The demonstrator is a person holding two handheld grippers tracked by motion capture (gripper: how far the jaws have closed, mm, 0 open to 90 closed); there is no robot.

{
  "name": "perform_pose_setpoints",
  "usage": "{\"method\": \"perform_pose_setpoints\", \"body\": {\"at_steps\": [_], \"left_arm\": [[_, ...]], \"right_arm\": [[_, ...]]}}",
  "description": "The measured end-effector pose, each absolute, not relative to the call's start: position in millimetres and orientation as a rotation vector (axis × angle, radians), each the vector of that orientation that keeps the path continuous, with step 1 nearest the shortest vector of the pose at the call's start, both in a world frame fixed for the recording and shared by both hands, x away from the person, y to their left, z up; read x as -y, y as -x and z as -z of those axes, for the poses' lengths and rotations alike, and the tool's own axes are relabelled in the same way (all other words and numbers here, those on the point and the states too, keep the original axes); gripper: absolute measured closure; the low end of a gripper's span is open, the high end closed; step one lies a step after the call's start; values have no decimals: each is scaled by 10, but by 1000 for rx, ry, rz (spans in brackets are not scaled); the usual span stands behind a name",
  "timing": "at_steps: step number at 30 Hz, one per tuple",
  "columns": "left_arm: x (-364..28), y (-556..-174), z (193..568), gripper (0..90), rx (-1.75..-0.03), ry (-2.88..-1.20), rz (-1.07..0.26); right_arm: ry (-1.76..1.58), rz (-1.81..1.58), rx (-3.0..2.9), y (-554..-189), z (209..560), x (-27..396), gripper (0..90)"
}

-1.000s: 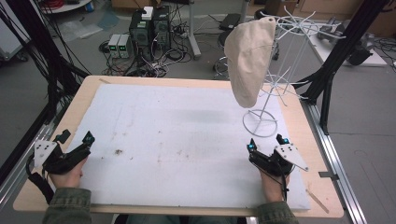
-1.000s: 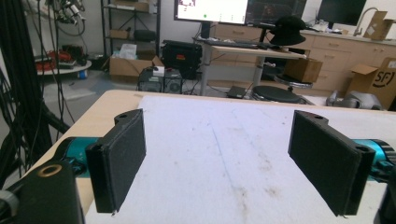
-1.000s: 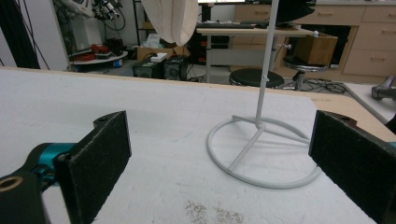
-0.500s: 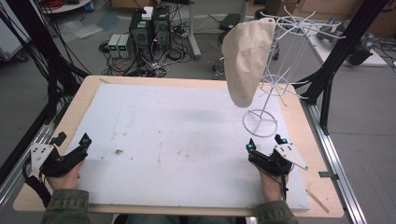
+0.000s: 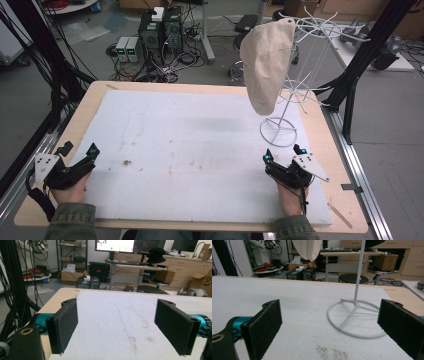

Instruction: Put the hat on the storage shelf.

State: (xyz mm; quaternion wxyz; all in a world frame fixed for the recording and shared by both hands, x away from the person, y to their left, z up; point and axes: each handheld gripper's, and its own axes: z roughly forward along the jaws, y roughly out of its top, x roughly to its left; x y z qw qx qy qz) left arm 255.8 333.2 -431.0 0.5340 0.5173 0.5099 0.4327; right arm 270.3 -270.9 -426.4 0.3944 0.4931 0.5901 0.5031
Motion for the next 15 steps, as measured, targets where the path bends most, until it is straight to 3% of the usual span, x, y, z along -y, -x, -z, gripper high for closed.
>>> {"method": "perform_pose_setpoints", "body": {"at_steps": [15], "left_arm": [[-3312, -2578, 4314, 194, -1205, -1251, -1022]], "right_arm": [[-1251, -1273, -1504, -2710, 4269, 2714, 48]]}}
